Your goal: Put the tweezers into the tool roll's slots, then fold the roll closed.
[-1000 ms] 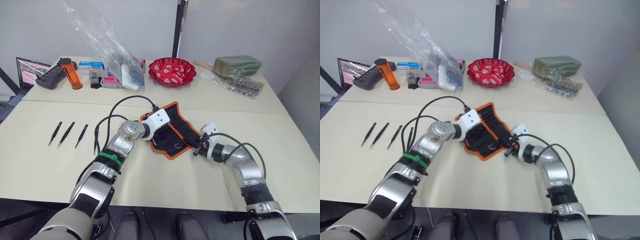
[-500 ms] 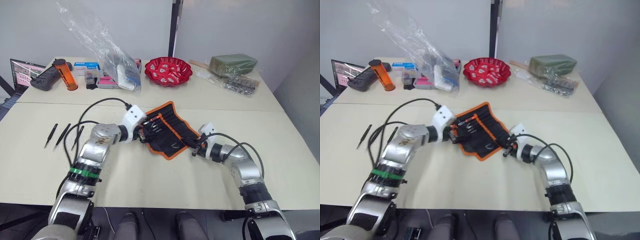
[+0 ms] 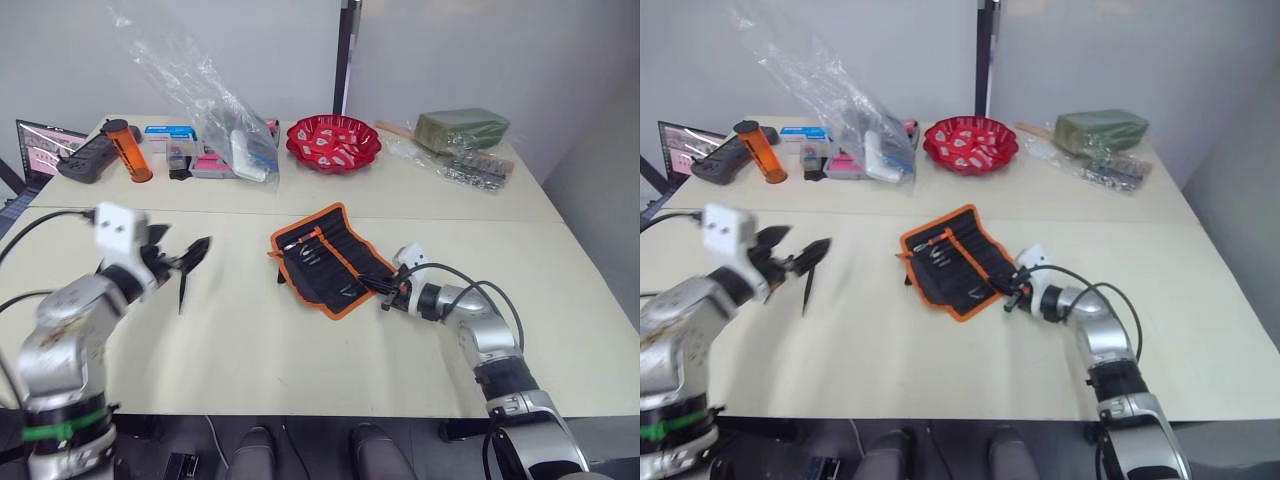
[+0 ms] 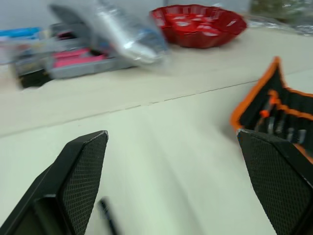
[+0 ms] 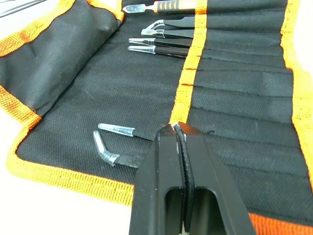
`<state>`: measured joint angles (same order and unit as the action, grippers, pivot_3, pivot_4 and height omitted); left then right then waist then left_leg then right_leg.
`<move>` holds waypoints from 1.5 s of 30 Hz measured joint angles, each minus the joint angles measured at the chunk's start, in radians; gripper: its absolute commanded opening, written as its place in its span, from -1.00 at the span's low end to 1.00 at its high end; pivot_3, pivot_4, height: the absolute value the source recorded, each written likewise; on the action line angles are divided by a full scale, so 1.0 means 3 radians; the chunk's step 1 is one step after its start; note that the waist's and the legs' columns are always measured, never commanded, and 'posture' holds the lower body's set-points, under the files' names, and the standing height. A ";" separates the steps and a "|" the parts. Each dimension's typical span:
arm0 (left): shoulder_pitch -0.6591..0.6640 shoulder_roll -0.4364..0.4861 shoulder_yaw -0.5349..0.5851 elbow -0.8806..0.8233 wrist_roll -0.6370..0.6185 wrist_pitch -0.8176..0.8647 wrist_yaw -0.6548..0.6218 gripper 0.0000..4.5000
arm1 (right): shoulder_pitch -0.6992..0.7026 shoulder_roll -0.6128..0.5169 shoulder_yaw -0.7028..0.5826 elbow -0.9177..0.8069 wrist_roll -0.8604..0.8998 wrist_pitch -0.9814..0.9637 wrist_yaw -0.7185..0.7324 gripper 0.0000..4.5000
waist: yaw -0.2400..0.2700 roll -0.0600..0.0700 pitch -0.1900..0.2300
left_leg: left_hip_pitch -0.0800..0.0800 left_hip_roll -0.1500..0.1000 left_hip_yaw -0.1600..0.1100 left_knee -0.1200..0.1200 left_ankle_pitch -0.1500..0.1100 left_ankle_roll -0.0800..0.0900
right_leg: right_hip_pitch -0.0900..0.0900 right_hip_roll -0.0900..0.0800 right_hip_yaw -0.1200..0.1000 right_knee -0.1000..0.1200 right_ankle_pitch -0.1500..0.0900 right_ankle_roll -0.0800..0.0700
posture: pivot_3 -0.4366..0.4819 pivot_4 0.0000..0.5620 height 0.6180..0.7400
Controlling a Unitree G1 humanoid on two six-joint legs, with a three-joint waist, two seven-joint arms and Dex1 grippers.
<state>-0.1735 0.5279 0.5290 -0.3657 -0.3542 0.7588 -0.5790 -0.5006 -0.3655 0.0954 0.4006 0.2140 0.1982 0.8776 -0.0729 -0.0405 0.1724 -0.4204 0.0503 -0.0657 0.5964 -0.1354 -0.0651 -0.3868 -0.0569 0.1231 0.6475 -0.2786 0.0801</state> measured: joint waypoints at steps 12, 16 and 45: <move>0.1868 -0.0770 0.0994 -0.0332 -0.0087 -0.0969 0.0196 0.99 | 0.0069 0.0035 0.0008 0.0003 -0.0015 -0.0158 -0.0013 -1.00 | 0.0006 -0.0023 -0.0014 | 0.0010 0.0003 0.0011 -0.0006 -0.0014 -0.0020 | -0.0001 -0.0005 0.0001 -0.0005 -0.0020 -0.0040 | -0.05 -0.47 1.00; 0.2210 -0.1023 0.1086 -0.0335 -0.0170 -0.1314 0.0223 0.99 | 0.0048 0.0026 0.0015 0.0089 -0.0021 -0.0198 0.0004 -1.00 | 0.0009 -0.0042 -0.0026 | 0.0022 0.0005 0.0012 -0.0009 -0.0017 -0.0025 | -0.0005 -0.0007 0.0001 -0.0018 -0.0024 -0.0047 | -0.05 -0.47 1.00; 0.0904 0.0359 0.0670 0.1402 -0.0268 -0.1370 0.0515 0.99 | 0.0057 -0.0003 0.0034 0.0015 -0.0080 -0.0175 0.0040 -1.00 | 0.0021 -0.0043 -0.0027 | 0.0021 0.0007 0.0019 -0.0022 -0.0019 -0.0021 | -0.0011 -0.0006 -0.0003 -0.0014 -0.0024 -0.0048 | -0.05 -0.47 1.00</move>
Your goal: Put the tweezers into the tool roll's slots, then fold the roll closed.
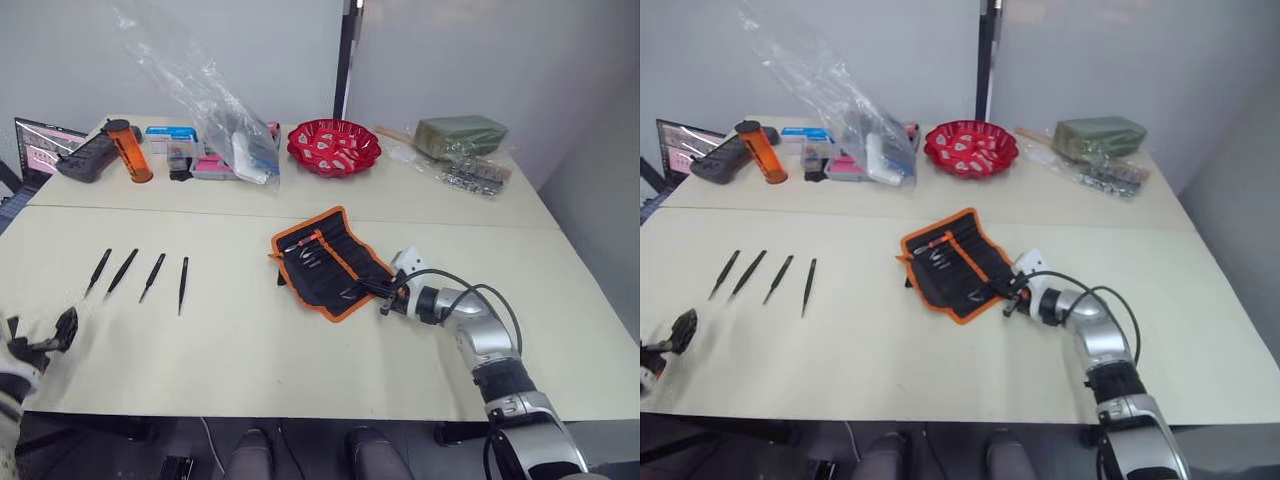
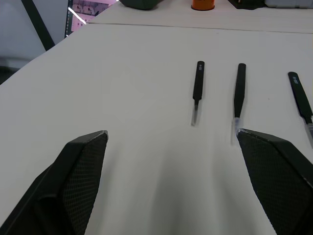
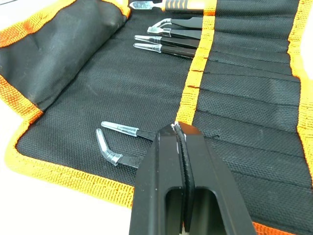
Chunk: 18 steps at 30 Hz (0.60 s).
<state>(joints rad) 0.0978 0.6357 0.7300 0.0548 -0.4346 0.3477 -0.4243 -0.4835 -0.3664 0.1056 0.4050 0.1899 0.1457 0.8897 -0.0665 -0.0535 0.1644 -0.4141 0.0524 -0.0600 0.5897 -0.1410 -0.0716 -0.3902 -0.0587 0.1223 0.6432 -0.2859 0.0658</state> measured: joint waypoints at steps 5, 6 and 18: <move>-0.0538 0.0268 -0.0240 0.0648 0.0058 -0.0012 -0.0148 0.99 | 0.0011 0.0008 0.0007 -0.0074 -0.0002 0.0045 -0.0023 -1.00 | -0.0009 -0.0001 0.0000 | -0.0004 -0.0001 0.0003 -0.0003 0.0003 0.0005 | 0.0007 -0.0001 0.0002 0.0001 0.0001 0.0002 | -0.05 -0.47 1.00; -0.0630 0.0306 -0.0299 0.0786 0.0087 -0.0024 -0.0186 0.99 | 0.0013 0.0009 0.0007 -0.0081 -0.0001 0.0047 -0.0025 -1.00 | -0.0008 -0.0002 -0.0001 | -0.0004 0.0000 0.0002 -0.0006 0.0005 0.0007 | 0.0006 -0.0001 0.0001 0.0003 0.0006 0.0012 | -0.05 -0.47 1.00; -0.1109 0.0589 -0.0640 0.1819 0.0332 -0.0226 -0.0463 0.47 | 0.0082 -0.0002 -0.0005 -0.0190 -0.0001 0.0102 -0.0065 -1.00 | -0.0003 -0.0003 -0.0001 | -0.0004 0.0000 0.0002 -0.0010 0.0004 0.0006 | 0.0005 -0.0001 0.0000 0.0004 0.0009 0.0019 | -0.05 -0.47 1.00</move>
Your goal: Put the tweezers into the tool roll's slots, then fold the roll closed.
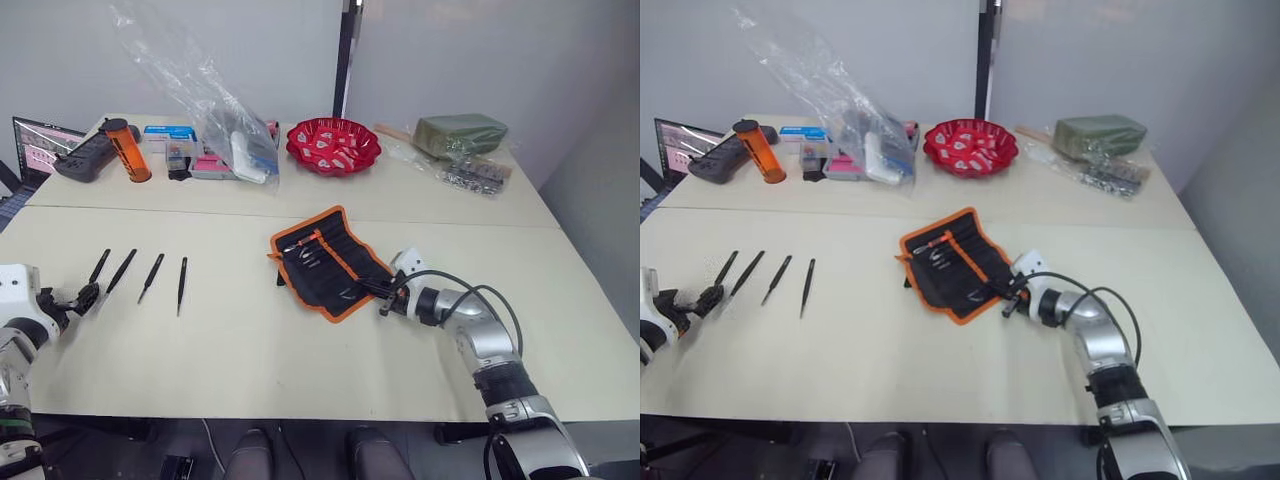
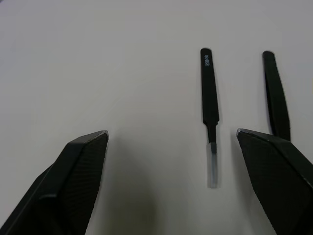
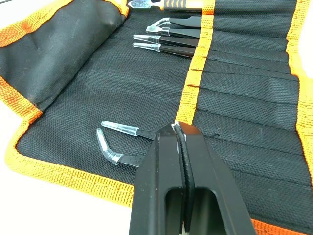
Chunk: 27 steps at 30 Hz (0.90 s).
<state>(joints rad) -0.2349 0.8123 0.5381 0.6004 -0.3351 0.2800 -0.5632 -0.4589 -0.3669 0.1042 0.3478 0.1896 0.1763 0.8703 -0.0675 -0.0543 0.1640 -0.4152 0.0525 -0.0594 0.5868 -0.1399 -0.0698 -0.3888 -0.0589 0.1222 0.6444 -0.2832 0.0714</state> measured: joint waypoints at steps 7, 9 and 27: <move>-0.0043 0.0030 -0.0042 0.0116 0.0009 -0.0093 -0.0107 -0.55 | 0.0006 -0.0003 -0.0003 -0.0015 0.0000 0.0009 -0.0008 -1.00 | 0.0006 0.0000 0.0000 | 0.0000 0.0000 0.0000 0.0000 0.0000 -0.0001 | 0.0000 -0.0001 0.0000 0.0000 -0.0001 -0.0001 | -0.05 -0.47 1.00; -0.0094 0.0030 -0.0063 0.0183 0.0024 -0.0148 -0.0130 -0.85 | 0.0005 -0.0004 -0.0002 -0.0019 0.0000 0.0020 -0.0009 -1.00 | 0.0008 0.0000 0.0000 | 0.0000 0.0000 0.0000 0.0000 0.0000 0.0000 | 0.0000 0.0000 0.0000 0.0000 -0.0001 -0.0001 | -0.05 -0.47 1.00; 0.0035 -0.0010 0.0096 -0.0022 -0.0091 -0.0279 -0.0049 -0.99 | -0.0024 -0.0004 0.0009 -0.0018 -0.0001 0.0052 0.0003 -1.00 | 0.0002 0.0000 0.0001 | 0.0000 0.0001 0.0000 -0.0001 0.0000 0.0000 | -0.0001 0.0000 0.0000 0.0002 0.0001 0.0002 | -0.05 -0.47 1.00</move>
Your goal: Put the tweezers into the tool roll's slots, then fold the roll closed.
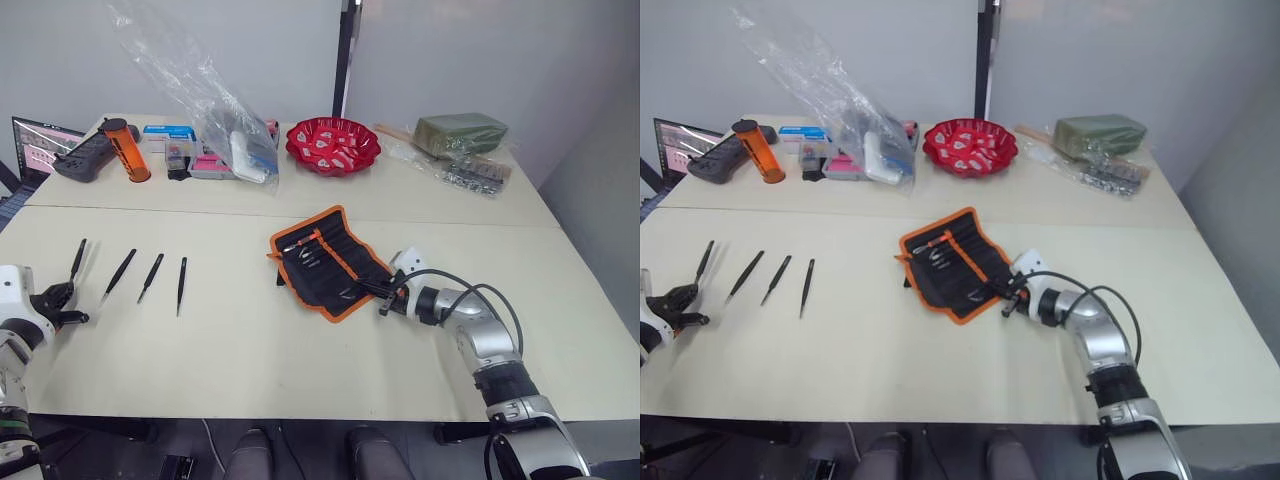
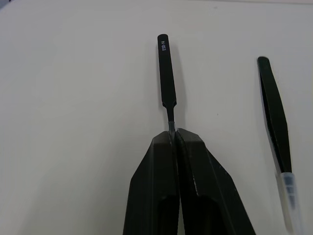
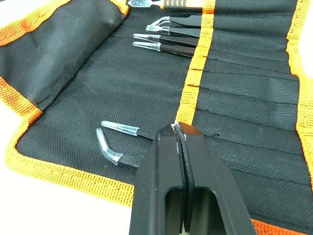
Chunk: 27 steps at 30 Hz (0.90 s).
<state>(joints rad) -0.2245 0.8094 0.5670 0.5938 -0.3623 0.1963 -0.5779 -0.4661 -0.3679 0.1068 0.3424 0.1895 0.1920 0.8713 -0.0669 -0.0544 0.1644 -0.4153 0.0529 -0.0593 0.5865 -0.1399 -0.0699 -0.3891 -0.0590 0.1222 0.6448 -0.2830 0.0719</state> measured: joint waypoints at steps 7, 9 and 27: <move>0.0237 -0.0104 0.0243 -0.1031 -0.0465 0.0137 -0.0163 -0.99 | -0.0003 -0.0002 -0.0014 -0.0001 0.0000 0.0020 -0.0010 -1.00 | -0.0002 0.0001 0.0001 | 0.0000 0.0001 0.0001 0.0000 -0.0001 -0.0001 | 0.0001 0.0000 0.0001 -0.0001 -0.0004 -0.0008 | -0.05 -0.47 1.00; 0.0285 -0.0116 0.0212 -0.1388 -0.0658 0.0319 -0.0310 -0.99 | -0.0001 -0.0010 -0.0028 -0.0006 0.0001 0.0030 -0.0014 -1.00 | 0.0002 0.0000 0.0001 | -0.0001 0.0001 0.0001 0.0000 -0.0001 -0.0002 | 0.0001 0.0000 0.0001 -0.0002 -0.0005 -0.0011 | -0.05 -0.47 1.00; 0.0482 0.0005 -0.0960 -0.2405 -0.0628 0.1287 -0.0589 -0.99 | 0.0125 0.0075 -0.0055 -0.0189 0.0062 0.0073 -0.0201 -1.00 | -0.0013 0.0008 0.0010 | -0.0003 0.0001 0.0002 -0.0001 0.0007 0.0012 | -0.0001 0.0001 0.0005 -0.0005 -0.0005 -0.0004 | -0.05 -0.47 1.00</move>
<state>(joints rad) -0.0800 0.8107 0.2791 -0.1279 -0.5508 0.5825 -0.7546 -0.4285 -0.3455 0.0902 0.2858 0.2080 0.2139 0.8109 -0.0707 -0.0521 0.1673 -0.4162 0.0531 -0.0586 0.5863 -0.1378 -0.0663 -0.3895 -0.0588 0.1236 0.6434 -0.2843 0.0706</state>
